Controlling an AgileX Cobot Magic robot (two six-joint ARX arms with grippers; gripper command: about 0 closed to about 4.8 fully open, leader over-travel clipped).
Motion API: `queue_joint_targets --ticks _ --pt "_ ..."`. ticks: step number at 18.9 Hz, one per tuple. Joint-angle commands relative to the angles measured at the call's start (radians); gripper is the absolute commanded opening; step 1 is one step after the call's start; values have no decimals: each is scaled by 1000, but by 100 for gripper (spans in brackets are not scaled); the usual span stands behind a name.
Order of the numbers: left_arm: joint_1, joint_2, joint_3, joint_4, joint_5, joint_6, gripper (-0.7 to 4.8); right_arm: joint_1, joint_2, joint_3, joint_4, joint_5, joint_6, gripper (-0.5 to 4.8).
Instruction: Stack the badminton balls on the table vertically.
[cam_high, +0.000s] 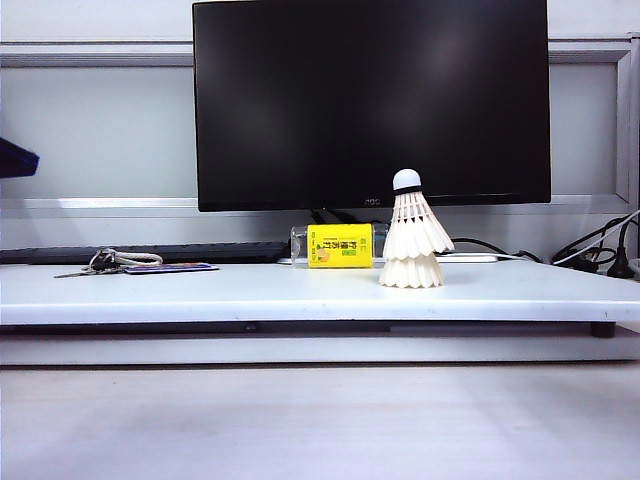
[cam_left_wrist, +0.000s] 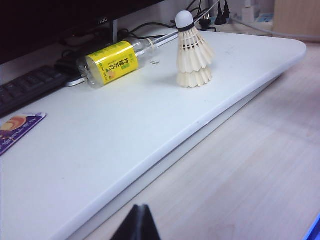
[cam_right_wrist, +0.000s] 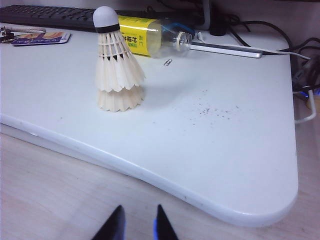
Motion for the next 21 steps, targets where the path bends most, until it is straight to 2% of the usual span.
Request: queue_joint_targets --ticks 1,21 --pt "0 0 -24 2 4 -15 -6 0 -2 0 -9 8 5 84" --pt "0 0 -68 10 4 -15 -5 0 -2 0 -8 8 5 84"
